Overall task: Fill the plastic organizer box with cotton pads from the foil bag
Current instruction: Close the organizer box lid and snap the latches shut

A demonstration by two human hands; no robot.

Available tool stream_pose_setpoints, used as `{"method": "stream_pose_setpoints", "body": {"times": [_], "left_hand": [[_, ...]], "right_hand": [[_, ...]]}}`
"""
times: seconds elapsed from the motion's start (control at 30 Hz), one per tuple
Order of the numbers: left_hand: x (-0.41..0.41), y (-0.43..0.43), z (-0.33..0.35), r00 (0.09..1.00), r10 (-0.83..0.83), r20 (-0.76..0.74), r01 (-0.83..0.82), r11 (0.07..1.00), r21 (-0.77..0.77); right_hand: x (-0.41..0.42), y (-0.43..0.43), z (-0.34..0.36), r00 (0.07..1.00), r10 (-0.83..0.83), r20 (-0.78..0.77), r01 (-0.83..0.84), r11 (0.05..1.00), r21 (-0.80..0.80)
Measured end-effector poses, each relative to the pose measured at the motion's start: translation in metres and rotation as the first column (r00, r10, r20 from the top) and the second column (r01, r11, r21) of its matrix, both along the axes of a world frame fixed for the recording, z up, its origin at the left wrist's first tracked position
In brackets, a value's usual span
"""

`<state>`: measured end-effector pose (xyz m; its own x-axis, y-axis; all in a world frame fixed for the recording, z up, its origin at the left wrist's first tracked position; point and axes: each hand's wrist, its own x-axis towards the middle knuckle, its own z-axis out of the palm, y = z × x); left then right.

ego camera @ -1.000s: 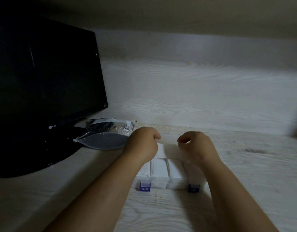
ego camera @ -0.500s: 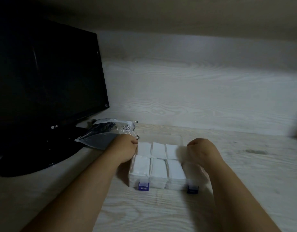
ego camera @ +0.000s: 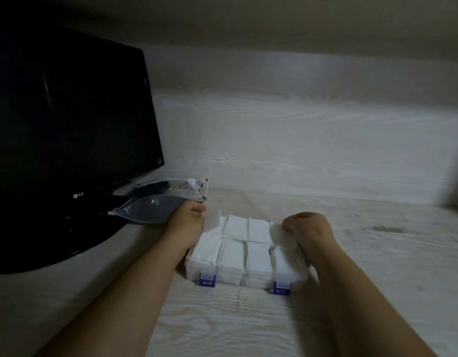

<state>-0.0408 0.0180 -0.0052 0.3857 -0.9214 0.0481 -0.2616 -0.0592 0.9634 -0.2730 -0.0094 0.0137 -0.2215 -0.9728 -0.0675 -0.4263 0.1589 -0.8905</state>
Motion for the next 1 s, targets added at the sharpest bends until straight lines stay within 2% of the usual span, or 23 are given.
{"method": "stream_pose_setpoints", "body": {"times": [0.1, 0.33, 0.43, 0.57, 0.63, 0.7, 0.77, 0.9, 1.0], "left_hand": [[0.0, -0.002, 0.002, 0.997, 0.011, -0.078, -0.014, 0.999, -0.036], [0.004, -0.003, 0.002, 0.992, 0.025, -0.12, -0.034, 0.997, -0.071], [0.004, 0.0, 0.004, 0.972, 0.02, -0.236, -0.05, 0.991, -0.122], [0.009, 0.001, 0.003, 0.938, 0.023, -0.346, -0.054, 0.995, -0.081], [0.012, 0.003, 0.006, 0.892, 0.025, -0.451, -0.057, 0.997, -0.057], [0.012, 0.005, 0.01, 0.835, 0.041, -0.549, -0.073, 0.997, -0.037], [0.014, 0.006, 0.014, 0.805, 0.056, -0.591, -0.084, 0.996, -0.02], [0.02, 0.012, 0.02, 0.803, 0.049, -0.594, -0.05, 0.999, 0.015], [0.024, 0.014, 0.018, 0.86, 0.042, -0.508, -0.02, 0.999, 0.049]], "right_hand": [[0.0, -0.002, -0.003, 1.0, -0.005, 0.009, 0.006, 1.0, -0.027], [-0.001, -0.008, -0.007, 0.999, -0.021, 0.044, 0.025, 0.993, -0.111], [-0.001, -0.008, -0.007, 0.992, 0.032, 0.123, -0.013, 0.989, -0.15], [0.002, -0.007, -0.01, 0.993, 0.044, 0.113, -0.026, 0.988, -0.155], [0.003, -0.009, -0.01, 0.98, 0.046, 0.194, -0.02, 0.991, -0.135], [0.005, -0.009, -0.01, 0.93, 0.069, 0.361, -0.035, 0.994, -0.101], [0.007, -0.006, -0.009, 0.891, 0.105, 0.442, -0.08, 0.994, -0.075], [0.006, -0.002, -0.007, 0.855, 0.171, 0.49, -0.158, 0.985, -0.067], [0.004, -0.003, -0.007, 0.842, 0.193, 0.503, -0.199, 0.979, -0.042]]}}
